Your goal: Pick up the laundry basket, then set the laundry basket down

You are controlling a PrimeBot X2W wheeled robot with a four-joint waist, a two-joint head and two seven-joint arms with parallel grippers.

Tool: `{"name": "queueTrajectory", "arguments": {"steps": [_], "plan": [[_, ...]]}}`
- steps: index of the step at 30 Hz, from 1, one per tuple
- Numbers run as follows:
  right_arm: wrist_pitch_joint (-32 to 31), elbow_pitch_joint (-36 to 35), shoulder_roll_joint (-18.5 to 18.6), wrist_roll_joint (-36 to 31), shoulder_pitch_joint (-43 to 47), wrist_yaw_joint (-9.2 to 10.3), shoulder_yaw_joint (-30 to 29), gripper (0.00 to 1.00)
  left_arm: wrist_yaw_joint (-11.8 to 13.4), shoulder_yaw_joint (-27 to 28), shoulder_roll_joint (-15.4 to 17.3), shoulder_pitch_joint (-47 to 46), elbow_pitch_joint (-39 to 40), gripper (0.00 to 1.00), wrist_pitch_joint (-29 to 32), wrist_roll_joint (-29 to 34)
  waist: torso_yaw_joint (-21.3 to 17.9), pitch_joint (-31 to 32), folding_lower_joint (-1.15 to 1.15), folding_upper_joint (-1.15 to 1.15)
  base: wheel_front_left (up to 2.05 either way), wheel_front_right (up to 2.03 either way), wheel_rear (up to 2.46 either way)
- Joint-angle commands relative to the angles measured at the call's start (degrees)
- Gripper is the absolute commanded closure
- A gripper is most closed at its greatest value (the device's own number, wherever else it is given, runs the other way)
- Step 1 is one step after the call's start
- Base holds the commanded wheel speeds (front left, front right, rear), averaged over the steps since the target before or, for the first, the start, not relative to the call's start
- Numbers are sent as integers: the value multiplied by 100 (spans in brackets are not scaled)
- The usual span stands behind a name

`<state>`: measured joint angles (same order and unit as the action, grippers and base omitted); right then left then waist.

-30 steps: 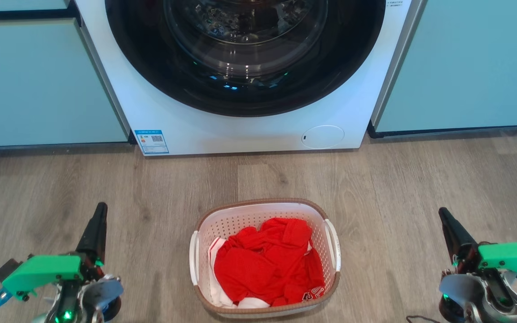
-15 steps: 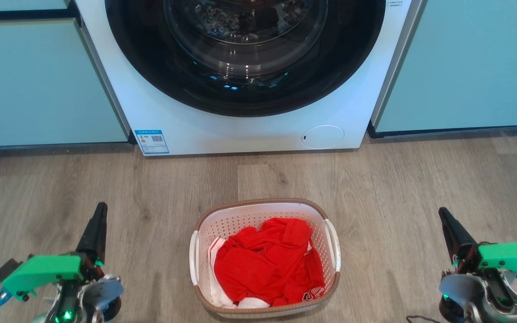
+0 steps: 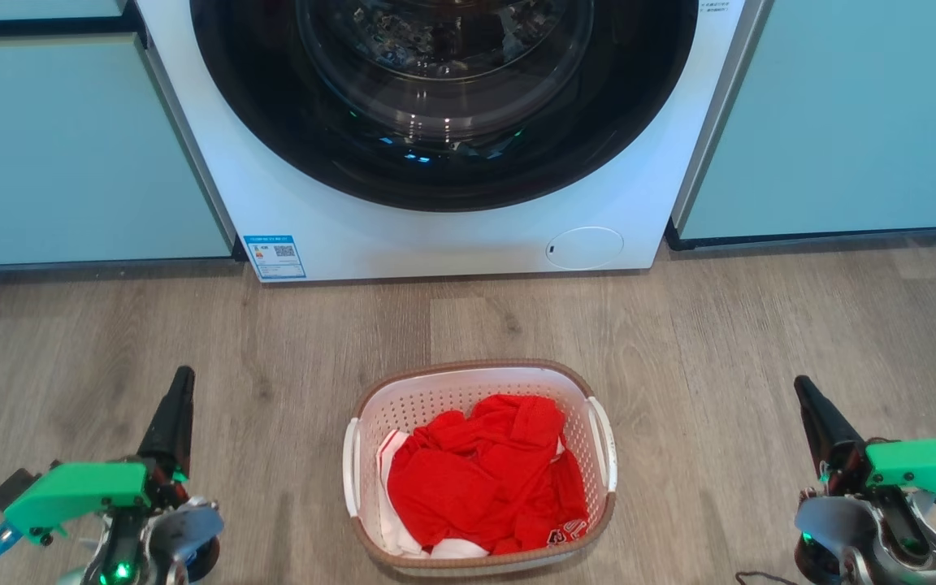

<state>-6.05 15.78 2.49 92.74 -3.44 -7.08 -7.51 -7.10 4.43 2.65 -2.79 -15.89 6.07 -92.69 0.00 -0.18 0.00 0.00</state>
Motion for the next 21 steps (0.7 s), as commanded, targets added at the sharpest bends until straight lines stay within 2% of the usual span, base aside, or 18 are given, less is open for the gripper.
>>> {"name": "queueTrajectory", "arguments": {"steps": [1, 8, 9, 12, 21], "plan": [[-46, -176, 42, -60, -274, -41, 96, 100, -39, 213, 24, -340, 185, 100, 45, 56, 0, 0, 0, 0, 0, 0, 0], [-46, -176, 41, -60, -275, -41, 96, 100, -39, 213, 24, -340, 185, 100, 45, 56, 0, 0, 0, 0, 0, 0, 0], [2, 19, -3, 1, 2, 0, 2, 0, 7, -4, 0, 4, -22, 0, -3, -1, 0, 0, 0, 0, 0, 0, 0], [6, 268, -34, 0, 132, 0, 21, 0, 8, -24, -11, 158, -273, 0, -5, 0, 0, -1, 0, 0, 0, 0, 0], [139, 198, -29, -88, 136, -3, 24, 0, 5, -26, -9, 122, -236, 0, -138, 86, -4, 16, 0, 0, 0, 0, 0]]}}
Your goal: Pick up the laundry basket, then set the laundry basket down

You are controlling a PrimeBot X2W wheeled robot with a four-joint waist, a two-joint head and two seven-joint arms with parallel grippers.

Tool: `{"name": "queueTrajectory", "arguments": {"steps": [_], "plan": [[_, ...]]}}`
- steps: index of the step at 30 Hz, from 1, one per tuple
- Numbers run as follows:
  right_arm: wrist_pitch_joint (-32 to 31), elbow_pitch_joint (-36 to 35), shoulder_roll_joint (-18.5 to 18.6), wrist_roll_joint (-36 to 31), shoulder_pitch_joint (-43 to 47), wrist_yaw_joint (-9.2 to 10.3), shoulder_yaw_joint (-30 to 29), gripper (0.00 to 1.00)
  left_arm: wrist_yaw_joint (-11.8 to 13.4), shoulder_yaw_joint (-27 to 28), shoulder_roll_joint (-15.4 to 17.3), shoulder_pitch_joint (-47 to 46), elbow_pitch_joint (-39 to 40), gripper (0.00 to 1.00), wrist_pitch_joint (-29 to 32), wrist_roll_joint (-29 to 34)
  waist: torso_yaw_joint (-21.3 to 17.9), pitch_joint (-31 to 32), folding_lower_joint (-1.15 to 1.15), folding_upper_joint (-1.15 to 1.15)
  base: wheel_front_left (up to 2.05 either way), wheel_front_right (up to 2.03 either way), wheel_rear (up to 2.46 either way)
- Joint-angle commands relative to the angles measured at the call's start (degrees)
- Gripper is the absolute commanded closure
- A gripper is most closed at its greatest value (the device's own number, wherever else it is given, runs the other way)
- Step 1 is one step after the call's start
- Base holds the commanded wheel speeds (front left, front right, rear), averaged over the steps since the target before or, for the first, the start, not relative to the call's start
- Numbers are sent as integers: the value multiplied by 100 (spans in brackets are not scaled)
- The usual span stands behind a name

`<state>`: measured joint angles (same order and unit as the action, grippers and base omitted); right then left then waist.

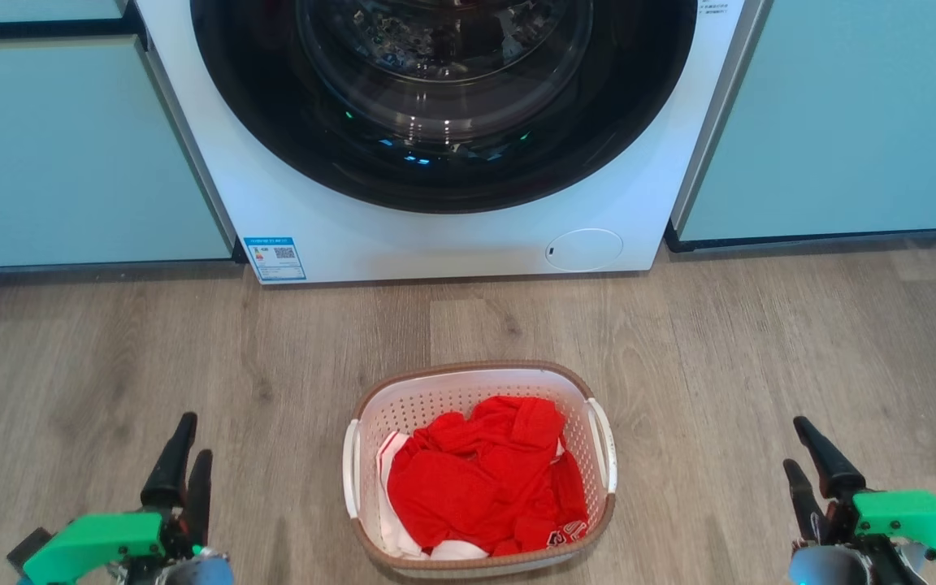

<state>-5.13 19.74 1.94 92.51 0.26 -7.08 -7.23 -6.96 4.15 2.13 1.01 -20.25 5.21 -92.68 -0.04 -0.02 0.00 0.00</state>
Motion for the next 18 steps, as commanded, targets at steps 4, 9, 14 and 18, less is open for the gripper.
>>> {"name": "queueTrajectory", "arguments": {"steps": [4, 9, 14, 18], "plan": [[114, -198, 28, -163, -240, -4, -22, 0, -11, 48, 45, -284, 206, 0, -120, 154, 4, 10, 0, 0, 0, 0, 0], [198, -203, 31, -349, -266, -6, -91, 0, -13, 87, 46, -334, 181, 0, -204, 297, 13, 25, 0, 0, 0, 0, 0], [282, -255, 34, -637, -310, -7, -163, 0, -15, 114, 48, -377, 198, 0, -288, 482, 27, 43, 0, 0, 0, 0, 0], [350, -346, 36, -950, -338, -9, -253, 0, -16, 101, 49, -409, 206, 0, -356, 634, 43, 57, 0, 0, 0, 0, 0]]}}
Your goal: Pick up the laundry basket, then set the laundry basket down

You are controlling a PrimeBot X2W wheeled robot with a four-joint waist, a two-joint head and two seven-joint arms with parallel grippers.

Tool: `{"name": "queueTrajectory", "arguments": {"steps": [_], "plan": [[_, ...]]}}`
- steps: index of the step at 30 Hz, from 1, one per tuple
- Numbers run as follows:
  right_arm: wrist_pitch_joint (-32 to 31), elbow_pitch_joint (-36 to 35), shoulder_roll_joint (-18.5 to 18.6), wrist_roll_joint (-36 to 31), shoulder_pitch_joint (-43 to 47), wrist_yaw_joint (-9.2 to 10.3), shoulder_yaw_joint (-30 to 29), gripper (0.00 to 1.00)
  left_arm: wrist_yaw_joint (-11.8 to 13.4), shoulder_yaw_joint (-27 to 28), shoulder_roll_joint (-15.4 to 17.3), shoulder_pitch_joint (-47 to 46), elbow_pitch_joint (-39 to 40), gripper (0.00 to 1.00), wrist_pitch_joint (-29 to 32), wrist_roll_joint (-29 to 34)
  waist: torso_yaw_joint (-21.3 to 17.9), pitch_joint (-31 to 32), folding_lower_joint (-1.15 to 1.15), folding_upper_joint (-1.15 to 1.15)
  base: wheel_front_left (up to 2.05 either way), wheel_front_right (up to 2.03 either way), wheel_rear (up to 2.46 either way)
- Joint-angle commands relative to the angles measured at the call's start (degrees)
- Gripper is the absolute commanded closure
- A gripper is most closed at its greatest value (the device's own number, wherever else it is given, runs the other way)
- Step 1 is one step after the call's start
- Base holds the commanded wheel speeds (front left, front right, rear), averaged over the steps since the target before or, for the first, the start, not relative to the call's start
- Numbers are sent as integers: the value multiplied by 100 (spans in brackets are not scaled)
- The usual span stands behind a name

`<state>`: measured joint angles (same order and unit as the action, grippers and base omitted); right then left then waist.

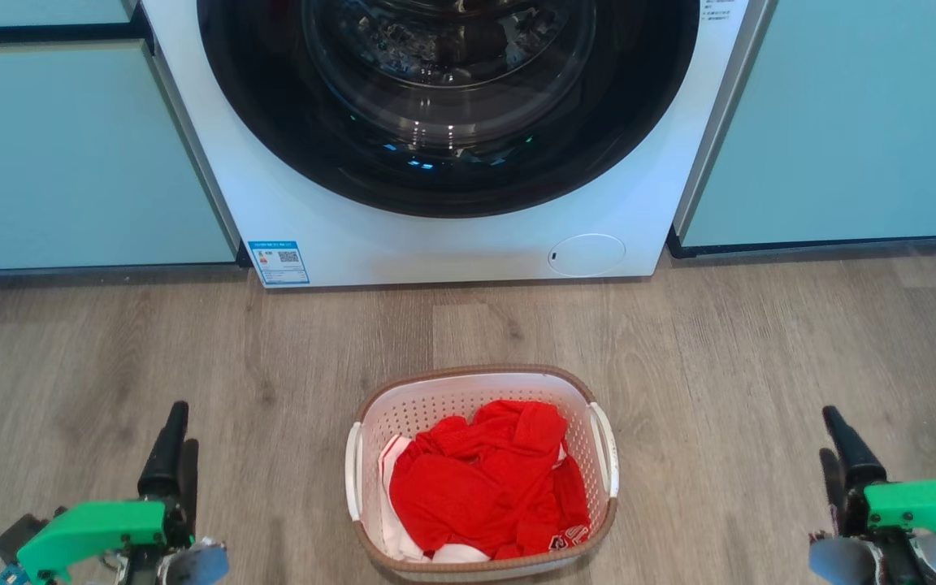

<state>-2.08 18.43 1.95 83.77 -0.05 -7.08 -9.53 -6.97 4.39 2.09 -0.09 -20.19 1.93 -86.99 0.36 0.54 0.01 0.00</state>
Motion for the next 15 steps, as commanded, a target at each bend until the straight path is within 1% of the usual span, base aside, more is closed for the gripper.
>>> {"name": "queueTrajectory", "arguments": {"steps": [1, 7, 12, 15], "plan": [[62, -241, 36, -157, -319, -9, -52, 0, -16, 82, 52, -309, 218, 0, -44, 114, 8, 4, -1, 0, 0, 0, 0], [163, -423, 39, -670, -381, -11, -76, 0, -18, 134, 54, -353, 383, 0, -145, 446, 31, 26, -1, 0, 0, 0, 0], [246, -792, 42, -1363, -446, -12, 14, 0, -2, 179, 55, -396, 503, 0, -229, 634, 39, 37, -1, 0, 0, 0, 0], [297, -917, 44, -1668, -481, -13, 84, 0, 0, 187, 56, -424, 617, 0, -279, 832, 43, 48, -1, 0, 0, 0, 0]]}}
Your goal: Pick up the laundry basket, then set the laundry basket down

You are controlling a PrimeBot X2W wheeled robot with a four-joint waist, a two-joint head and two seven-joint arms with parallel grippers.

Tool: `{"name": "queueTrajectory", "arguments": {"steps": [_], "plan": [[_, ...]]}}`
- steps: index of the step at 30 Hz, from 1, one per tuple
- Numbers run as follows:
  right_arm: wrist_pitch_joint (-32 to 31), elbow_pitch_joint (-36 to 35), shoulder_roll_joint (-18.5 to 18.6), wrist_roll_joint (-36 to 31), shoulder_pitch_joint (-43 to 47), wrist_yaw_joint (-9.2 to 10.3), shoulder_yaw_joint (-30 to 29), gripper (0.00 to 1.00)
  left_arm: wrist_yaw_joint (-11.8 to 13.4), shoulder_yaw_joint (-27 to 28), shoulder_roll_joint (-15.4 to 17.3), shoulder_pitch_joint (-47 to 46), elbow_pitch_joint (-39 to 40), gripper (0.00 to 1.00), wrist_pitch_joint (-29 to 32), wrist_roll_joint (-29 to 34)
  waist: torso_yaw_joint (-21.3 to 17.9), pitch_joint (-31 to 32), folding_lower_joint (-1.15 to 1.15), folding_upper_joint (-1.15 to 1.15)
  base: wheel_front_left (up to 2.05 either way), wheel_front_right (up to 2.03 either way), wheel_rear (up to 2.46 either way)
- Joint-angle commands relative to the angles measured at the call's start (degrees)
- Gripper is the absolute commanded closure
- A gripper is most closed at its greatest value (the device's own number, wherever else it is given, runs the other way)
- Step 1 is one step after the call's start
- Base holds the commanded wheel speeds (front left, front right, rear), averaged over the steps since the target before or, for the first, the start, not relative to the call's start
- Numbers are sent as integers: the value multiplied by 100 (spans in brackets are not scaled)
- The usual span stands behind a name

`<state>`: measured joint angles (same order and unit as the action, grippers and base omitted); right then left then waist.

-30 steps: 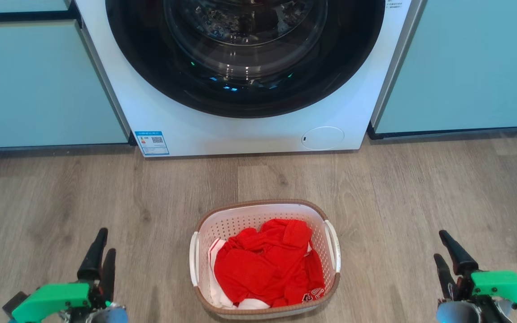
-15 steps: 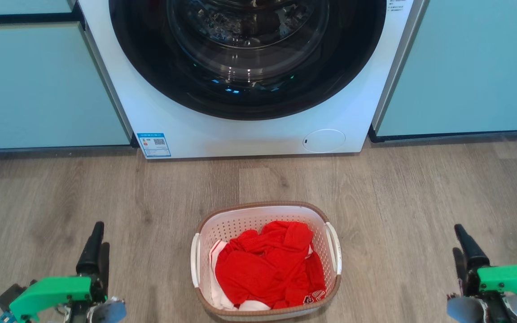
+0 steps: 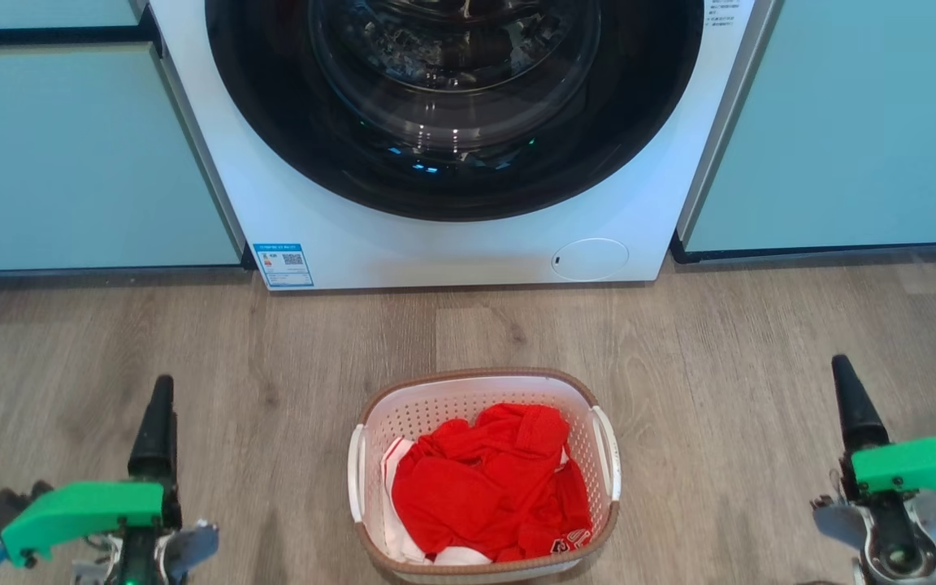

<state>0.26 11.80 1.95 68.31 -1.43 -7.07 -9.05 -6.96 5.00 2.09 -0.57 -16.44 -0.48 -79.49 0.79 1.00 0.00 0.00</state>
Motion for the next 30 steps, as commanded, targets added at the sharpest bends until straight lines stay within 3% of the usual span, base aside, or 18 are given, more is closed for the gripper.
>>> {"name": "queueTrajectory", "arguments": {"steps": [1, 14, 25, 28, 30], "plan": [[80, -298, 44, -226, -360, -15, 58, 0, 4, 121, 56, -382, 284, 0, -56, 147, 3, 5, 0, 0, 0, 0, 0], [281, -883, 51, -1607, -594, -19, 336, 0, 289, -86, 60, -447, 899, 0, -258, 1144, 77, 17, 0, 0, 0, 0, 0], [466, -1218, 244, -3049, -791, -22, 855, 0, 1011, -588, 62, -536, 1514, 0, -442, 2621, 168, 28, 0, 0, 0, 0, 0], [516, -1288, 274, -3347, -819, -23, 975, 0, 1187, -772, 63, -546, 1559, 0, -493, 2774, 190, 36, 0, 0, 0, 0, 0], [550, -1310, 323, -3556, -816, -24, 1073, 0, 1384, -863, 64, -601, 1576, 0, -526, 3287, 203, 45, 0, 0, 0, 0, 0]]}}
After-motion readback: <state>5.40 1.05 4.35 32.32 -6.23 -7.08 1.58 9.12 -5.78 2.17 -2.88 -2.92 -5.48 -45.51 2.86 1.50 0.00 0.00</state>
